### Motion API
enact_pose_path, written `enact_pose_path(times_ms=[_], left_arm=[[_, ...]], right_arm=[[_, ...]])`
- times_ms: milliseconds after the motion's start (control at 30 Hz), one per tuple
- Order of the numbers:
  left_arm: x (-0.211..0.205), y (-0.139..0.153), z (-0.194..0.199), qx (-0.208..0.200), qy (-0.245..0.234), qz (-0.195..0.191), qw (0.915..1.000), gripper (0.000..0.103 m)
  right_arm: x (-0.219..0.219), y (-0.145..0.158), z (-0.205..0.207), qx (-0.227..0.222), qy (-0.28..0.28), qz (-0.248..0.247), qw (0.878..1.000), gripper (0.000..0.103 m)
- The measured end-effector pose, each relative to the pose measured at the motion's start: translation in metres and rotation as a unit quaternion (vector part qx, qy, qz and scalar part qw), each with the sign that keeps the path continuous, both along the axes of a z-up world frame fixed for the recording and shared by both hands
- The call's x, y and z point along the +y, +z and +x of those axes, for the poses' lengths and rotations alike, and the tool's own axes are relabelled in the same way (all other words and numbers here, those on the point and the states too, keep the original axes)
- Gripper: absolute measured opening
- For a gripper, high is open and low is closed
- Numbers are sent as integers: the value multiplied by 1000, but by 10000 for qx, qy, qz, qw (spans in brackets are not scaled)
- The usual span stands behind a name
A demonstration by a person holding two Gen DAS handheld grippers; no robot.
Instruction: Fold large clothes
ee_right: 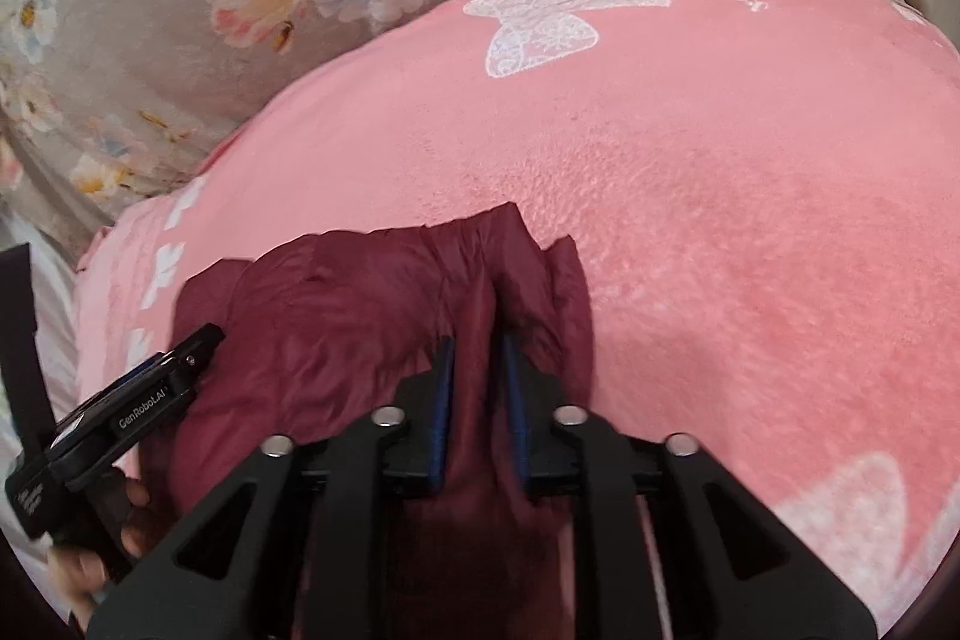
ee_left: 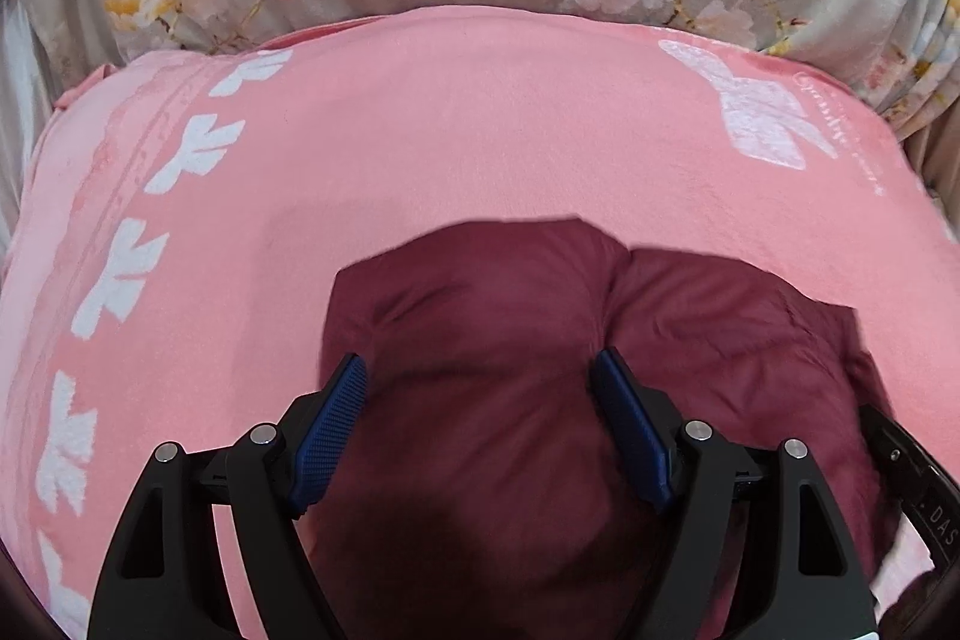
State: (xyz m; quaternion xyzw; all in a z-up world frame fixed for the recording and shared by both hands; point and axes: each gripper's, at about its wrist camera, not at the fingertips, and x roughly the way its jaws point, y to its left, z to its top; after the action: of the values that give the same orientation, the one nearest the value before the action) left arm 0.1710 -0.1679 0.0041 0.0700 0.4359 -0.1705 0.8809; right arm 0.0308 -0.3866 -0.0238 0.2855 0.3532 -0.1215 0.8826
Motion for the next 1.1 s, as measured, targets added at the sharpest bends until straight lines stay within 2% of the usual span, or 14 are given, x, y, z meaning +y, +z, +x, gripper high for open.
enact_pose_path(times_ms=[33,67,167,300,400,433,467,567,700,800,1100], left_arm=[[7,4,-6,64,-48,-74,9999,75],[13,8,-13,107,-86,-128,9998,75],[30,13,-40,194,-154,-164,9996,75],[41,1,-60,494,-92,-163,9986,75],[48,-4,-71,507,-26,-112,9986,75],[49,-6,-73,516,-7,-76,9986,77],[50,-9,-75,535,2,-31,9986,78],[52,-12,-79,543,12,10,9985,78],[46,-16,-84,403,-45,252,9989,79],[41,-18,-90,266,-51,428,9987,79],[41,-26,-88,269,-11,452,9986,81]], right_arm=[[3,4,-11,4,71,-9,10000,35],[6,6,-18,5,123,-30,9999,37],[18,6,-39,43,408,27,9992,38],[35,-1,-55,138,698,102,9974,40],[44,-7,-64,210,819,7,9964,40],[44,-8,-69,195,777,-3,9968,36],[46,-8,-72,195,757,-9,9969,25],[49,-6,-80,209,776,-104,9967,13],[60,-9,-82,372,875,-373,9948,11],[61,-14,-79,443,854,-400,9946,11],[59,-27,-74,452,846,-316,9949,11]])
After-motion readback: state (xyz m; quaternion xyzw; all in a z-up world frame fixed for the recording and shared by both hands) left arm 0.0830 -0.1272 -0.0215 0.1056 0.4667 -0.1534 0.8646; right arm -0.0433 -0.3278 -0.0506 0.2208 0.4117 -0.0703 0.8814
